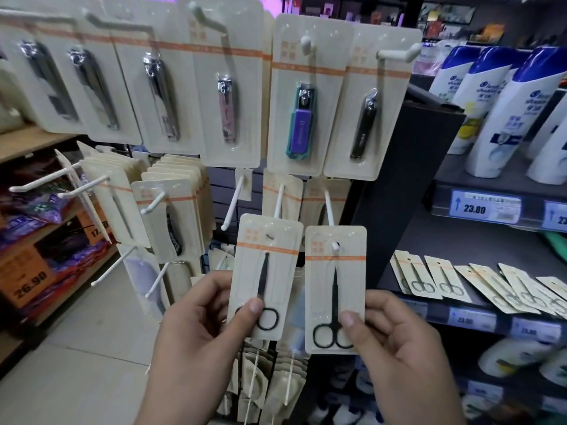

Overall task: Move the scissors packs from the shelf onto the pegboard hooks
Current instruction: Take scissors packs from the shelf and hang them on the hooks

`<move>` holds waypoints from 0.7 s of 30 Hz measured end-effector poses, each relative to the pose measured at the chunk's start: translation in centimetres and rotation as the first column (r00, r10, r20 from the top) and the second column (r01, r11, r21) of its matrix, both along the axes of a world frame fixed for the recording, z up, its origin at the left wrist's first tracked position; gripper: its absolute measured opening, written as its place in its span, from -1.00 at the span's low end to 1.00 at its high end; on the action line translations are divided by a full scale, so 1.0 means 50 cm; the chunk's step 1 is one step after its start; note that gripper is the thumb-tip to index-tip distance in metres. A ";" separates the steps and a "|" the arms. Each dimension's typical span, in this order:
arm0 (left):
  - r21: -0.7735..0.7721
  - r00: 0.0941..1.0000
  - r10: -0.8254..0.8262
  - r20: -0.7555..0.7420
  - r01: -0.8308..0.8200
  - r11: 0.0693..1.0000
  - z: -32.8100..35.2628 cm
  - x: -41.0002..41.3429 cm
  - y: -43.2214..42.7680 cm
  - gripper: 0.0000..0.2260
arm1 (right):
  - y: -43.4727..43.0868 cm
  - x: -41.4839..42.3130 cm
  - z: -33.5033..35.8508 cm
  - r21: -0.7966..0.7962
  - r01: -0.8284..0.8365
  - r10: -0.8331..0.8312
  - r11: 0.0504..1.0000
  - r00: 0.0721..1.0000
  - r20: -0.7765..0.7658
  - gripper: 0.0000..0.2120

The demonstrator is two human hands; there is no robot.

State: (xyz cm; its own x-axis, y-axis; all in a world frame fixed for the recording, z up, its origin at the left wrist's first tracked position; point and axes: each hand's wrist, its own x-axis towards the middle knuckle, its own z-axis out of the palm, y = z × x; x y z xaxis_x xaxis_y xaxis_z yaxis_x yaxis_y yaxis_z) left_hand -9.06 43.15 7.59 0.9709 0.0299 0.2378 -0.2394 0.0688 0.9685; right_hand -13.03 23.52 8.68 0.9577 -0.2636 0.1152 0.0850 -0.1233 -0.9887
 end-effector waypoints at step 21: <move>0.041 0.999 -0.034 0.012 0.034 0.999 -0.003 0.108 -0.031 -0.90 | 0.004 0.085 0.009 -0.104 0.065 -0.061 0.992 0.998 0.035 -0.89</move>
